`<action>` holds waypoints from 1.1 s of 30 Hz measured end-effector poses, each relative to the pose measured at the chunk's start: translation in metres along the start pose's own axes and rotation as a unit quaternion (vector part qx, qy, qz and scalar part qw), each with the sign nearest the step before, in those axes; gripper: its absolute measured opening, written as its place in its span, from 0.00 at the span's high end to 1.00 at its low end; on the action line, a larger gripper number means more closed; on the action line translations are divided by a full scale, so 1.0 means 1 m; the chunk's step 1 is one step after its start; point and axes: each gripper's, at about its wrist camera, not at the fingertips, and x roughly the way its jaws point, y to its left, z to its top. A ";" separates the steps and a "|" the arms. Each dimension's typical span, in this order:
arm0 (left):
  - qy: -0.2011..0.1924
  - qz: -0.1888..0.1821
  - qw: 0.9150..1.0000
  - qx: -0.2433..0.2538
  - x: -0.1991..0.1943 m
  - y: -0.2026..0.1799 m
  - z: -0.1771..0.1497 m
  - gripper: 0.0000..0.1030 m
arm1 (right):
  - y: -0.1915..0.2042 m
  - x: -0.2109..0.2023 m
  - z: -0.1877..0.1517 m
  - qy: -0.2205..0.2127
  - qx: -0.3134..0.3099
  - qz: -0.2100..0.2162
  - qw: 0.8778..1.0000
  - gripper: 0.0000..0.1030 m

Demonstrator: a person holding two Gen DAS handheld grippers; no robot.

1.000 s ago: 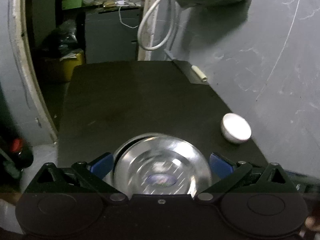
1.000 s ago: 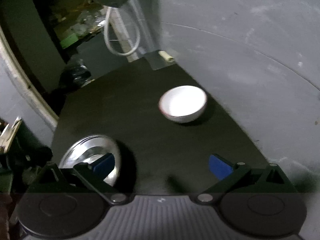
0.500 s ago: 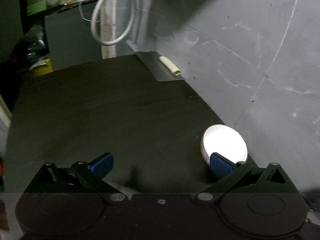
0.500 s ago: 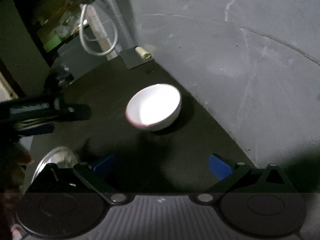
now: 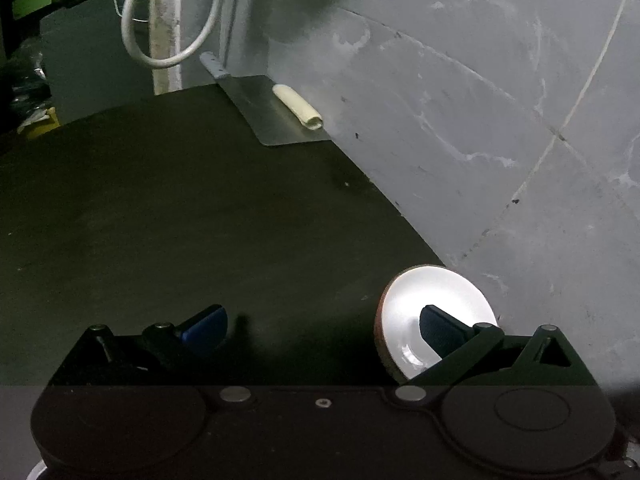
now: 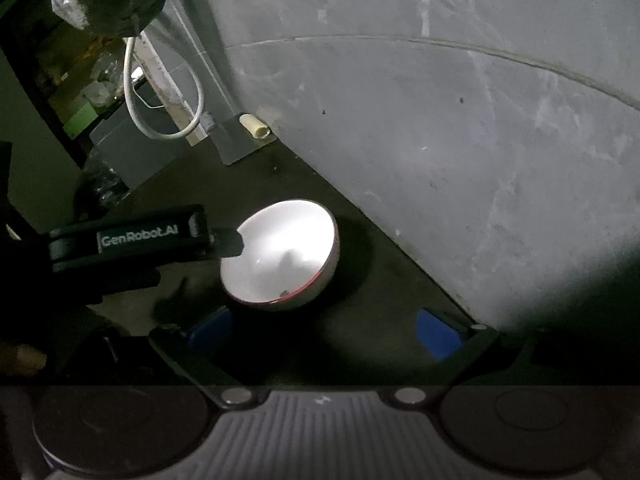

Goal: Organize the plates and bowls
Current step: 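Move both tools toward the other red-rimmed white bowl by the wall, then close both tools on the rim of the white bowl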

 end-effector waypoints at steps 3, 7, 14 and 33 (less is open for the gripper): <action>0.006 -0.002 1.000 0.005 0.008 -0.003 0.000 0.01 | -0.004 -0.003 0.000 -0.001 0.000 -0.001 1.000 0.03; 0.012 -0.004 1.000 0.009 0.015 -0.006 0.002 0.01 | -0.003 0.004 0.001 0.007 -0.004 -0.005 1.000 0.04; 0.024 -0.018 0.999 0.013 0.019 -0.008 0.003 0.06 | 0.000 0.011 0.006 0.003 -0.001 0.003 1.000 0.10; 0.060 -0.079 0.995 -0.026 0.025 -0.005 0.003 0.88 | 0.002 0.021 0.013 0.002 -0.002 0.020 1.000 0.51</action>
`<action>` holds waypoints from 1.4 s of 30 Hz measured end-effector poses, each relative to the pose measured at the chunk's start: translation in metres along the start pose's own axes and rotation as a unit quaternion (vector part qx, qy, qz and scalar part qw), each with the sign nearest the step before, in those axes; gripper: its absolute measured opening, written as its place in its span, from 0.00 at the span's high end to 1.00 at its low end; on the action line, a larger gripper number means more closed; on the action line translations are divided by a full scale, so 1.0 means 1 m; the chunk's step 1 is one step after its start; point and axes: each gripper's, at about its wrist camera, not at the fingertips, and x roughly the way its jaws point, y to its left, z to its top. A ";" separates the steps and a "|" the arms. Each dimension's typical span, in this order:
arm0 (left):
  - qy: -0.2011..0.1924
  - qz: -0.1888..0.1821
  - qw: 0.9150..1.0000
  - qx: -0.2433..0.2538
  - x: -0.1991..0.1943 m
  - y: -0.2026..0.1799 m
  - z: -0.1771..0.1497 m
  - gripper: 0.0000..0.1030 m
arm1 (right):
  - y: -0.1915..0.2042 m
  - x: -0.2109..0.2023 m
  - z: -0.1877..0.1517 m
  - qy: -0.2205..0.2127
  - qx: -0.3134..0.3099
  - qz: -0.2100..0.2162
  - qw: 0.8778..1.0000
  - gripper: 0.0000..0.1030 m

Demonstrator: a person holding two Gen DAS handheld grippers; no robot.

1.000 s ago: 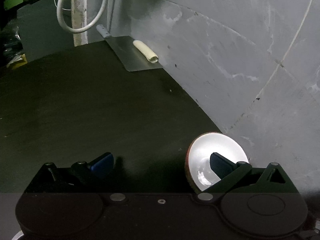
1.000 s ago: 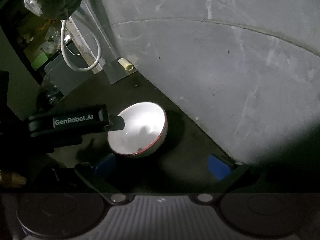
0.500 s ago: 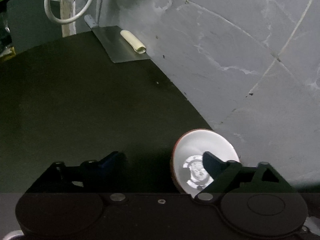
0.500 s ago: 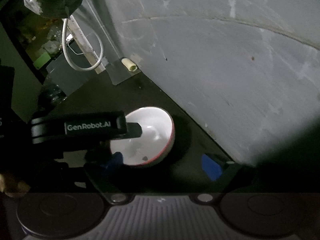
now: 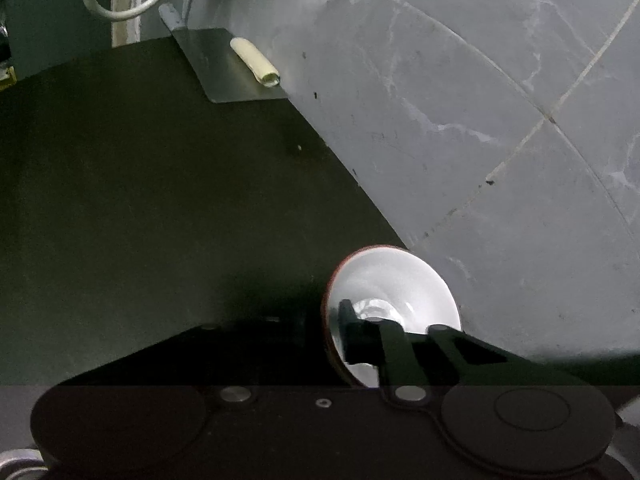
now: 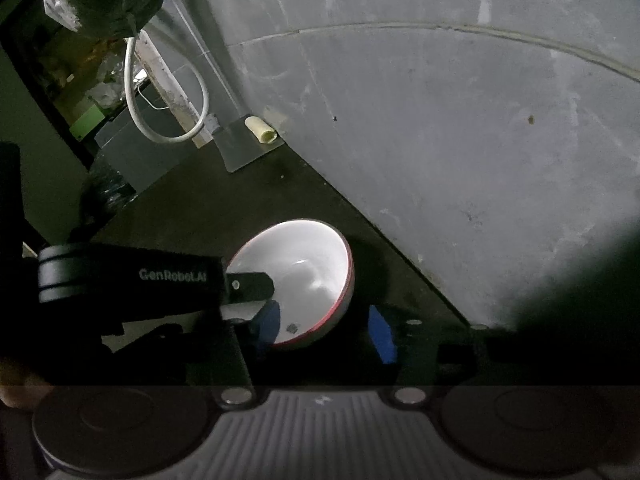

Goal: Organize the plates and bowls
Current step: 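Close both tools on the rim of the white bowl, then lift the white bowl with both tools and carry it toward the steel bowl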

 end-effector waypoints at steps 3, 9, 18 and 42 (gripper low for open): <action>0.000 -0.001 1.000 -0.006 -0.003 -0.001 -0.002 0.91 | 0.004 -0.001 0.000 0.001 -0.010 0.005 1.000 0.60; -0.017 0.002 1.000 -0.002 -0.023 -0.003 -0.010 0.91 | 0.010 -0.016 -0.006 -0.015 -0.024 0.020 0.999 0.60; -0.091 -0.010 0.996 -0.004 -0.093 -0.005 -0.016 0.91 | 0.039 -0.069 0.001 -0.088 -0.069 0.044 0.993 0.62; -0.225 0.053 0.971 -0.067 -0.301 0.058 -0.138 0.90 | 0.186 -0.178 -0.076 -0.115 -0.185 0.158 0.963 0.62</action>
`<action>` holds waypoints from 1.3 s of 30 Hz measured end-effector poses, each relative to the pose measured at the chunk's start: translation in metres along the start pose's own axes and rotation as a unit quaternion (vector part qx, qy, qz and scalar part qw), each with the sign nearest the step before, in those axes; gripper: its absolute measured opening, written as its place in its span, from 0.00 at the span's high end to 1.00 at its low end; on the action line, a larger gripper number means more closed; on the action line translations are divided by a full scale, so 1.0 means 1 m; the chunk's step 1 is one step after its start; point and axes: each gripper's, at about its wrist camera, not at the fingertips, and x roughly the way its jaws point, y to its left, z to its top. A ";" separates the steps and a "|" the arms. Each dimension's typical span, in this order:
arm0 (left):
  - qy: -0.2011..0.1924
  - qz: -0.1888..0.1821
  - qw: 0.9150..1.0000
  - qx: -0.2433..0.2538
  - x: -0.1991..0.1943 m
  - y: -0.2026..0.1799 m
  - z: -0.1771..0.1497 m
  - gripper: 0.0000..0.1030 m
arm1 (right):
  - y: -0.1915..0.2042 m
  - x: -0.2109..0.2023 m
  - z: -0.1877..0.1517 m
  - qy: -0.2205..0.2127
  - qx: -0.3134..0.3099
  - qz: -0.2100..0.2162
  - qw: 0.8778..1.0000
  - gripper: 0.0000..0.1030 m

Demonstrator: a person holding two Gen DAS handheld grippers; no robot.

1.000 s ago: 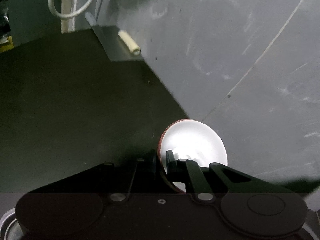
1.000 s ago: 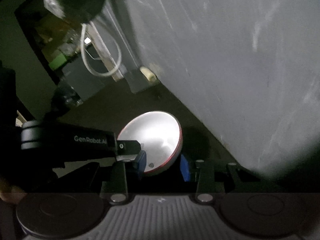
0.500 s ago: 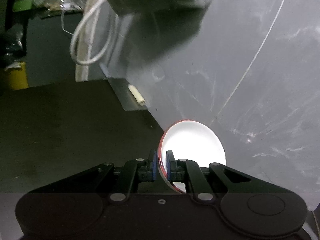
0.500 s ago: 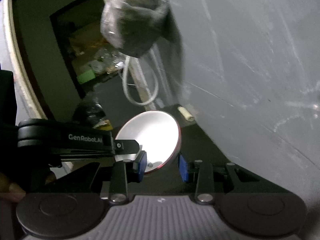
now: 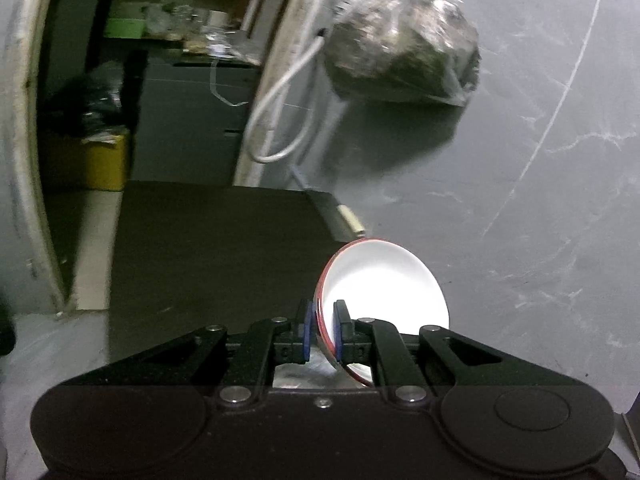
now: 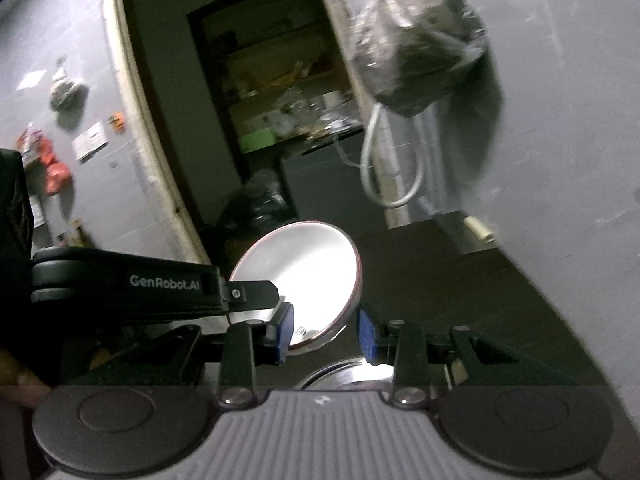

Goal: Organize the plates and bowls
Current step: 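Lift the white bowl with both tools and carry it toward the steel bowl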

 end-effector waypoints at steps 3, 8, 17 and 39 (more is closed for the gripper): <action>-0.005 0.014 1.000 -0.010 -0.024 0.016 -0.013 0.89 | 0.020 -0.001 -0.010 0.007 -0.007 0.016 1.000 0.62; -0.002 0.032 0.999 -0.024 -0.046 0.040 -0.033 0.89 | 0.047 -0.010 -0.033 0.025 -0.014 0.033 0.999 0.62; 0.034 0.039 0.998 -0.034 -0.059 0.060 -0.069 0.89 | 0.065 -0.016 -0.066 0.078 -0.020 0.037 0.996 0.62; 0.120 0.038 0.991 -0.035 -0.054 0.073 -0.137 0.86 | 0.062 -0.018 -0.118 0.202 -0.013 0.022 0.979 0.63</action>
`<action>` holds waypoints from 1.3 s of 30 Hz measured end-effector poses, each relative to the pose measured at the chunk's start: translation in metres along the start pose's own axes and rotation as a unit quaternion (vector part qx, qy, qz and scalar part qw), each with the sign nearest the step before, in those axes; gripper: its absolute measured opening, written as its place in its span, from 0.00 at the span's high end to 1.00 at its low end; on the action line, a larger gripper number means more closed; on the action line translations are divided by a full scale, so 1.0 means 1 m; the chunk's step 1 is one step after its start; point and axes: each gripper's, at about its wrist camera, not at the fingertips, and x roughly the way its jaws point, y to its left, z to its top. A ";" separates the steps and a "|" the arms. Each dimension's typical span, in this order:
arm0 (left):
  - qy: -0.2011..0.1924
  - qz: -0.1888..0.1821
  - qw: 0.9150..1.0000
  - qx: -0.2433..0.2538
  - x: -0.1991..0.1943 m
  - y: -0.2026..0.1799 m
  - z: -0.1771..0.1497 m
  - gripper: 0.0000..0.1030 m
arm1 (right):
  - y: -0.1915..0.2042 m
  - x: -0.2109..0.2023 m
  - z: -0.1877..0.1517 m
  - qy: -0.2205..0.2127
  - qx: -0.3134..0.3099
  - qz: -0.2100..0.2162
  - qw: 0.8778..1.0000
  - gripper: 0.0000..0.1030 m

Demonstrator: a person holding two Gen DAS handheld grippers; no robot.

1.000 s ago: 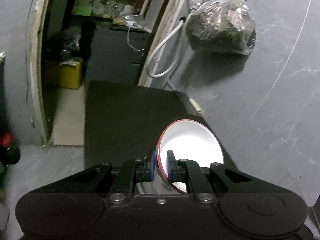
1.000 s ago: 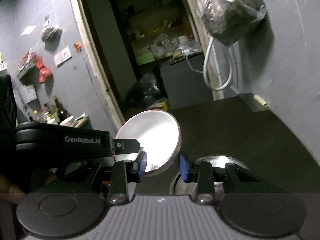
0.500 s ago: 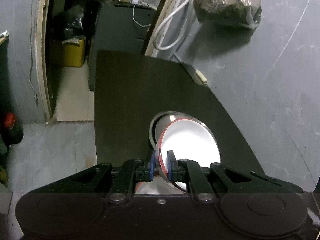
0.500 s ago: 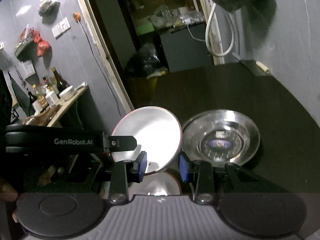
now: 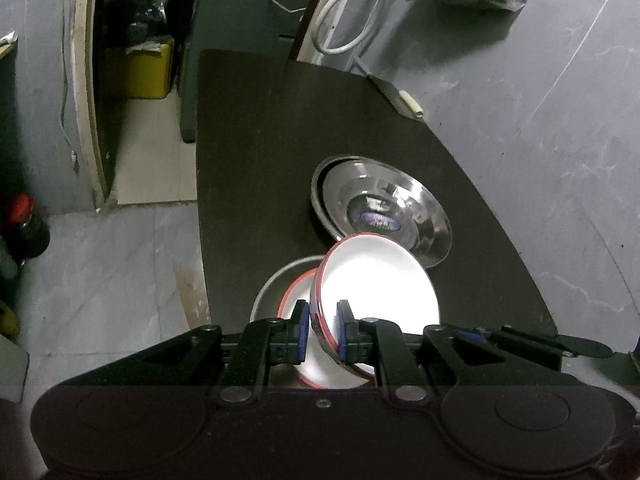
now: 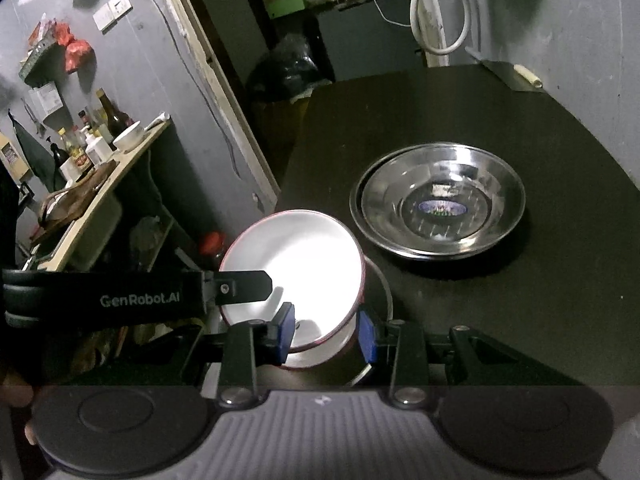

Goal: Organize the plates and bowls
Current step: 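Lift the white bowl with both tools and carry it toward the steel bowl, then lower the white bowl onto the first white bowl inside the steel bowl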

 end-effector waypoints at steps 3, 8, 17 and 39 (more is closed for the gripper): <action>0.007 0.006 1.000 -0.002 0.003 -0.001 -0.001 0.86 | 0.002 0.001 -0.001 0.005 0.000 0.001 1.000 0.63; 0.012 0.011 1.000 -0.004 0.004 0.000 -0.002 0.86 | 0.003 0.003 -0.001 0.011 -0.002 0.002 1.000 0.63; 0.022 0.016 1.000 -0.008 0.012 -0.002 0.000 0.86 | 0.000 0.006 0.000 0.021 -0.003 0.002 1.000 0.63; 0.037 0.028 0.999 -0.011 0.024 -0.007 0.002 0.85 | -0.004 0.011 0.001 0.037 -0.001 0.005 0.999 0.63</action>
